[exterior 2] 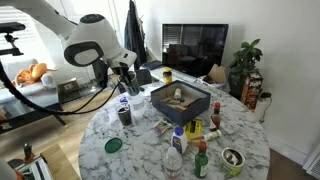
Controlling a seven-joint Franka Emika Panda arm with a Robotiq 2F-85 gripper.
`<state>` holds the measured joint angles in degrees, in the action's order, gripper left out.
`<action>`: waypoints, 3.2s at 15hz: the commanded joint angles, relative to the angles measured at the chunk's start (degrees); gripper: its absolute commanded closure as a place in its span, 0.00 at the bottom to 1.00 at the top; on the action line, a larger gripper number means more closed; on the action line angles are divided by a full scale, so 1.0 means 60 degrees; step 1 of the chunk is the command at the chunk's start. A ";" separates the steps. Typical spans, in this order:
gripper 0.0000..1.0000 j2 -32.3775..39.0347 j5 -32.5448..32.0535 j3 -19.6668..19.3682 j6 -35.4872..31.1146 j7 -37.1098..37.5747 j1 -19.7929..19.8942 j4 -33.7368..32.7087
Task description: Put the silver cup in the plastic cup and then put put the plastic cup with coffee granules in the silver cup
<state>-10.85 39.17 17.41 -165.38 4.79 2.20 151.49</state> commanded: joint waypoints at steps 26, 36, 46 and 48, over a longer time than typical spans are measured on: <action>0.12 0.3898 -0.2278 -0.0880 0.0687 -0.0055 -0.0851 -0.2490; 0.01 0.3092 -0.1434 -0.0992 0.1938 -0.1613 -0.0440 -0.0960; 0.00 0.3495 0.1200 -0.0659 0.1481 -0.2215 -0.0653 -0.0539; 0.00 0.3588 0.1667 -0.0650 0.1271 -0.2205 -0.0776 -0.0548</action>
<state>9.95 44.10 13.19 -155.17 -7.29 -1.10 147.68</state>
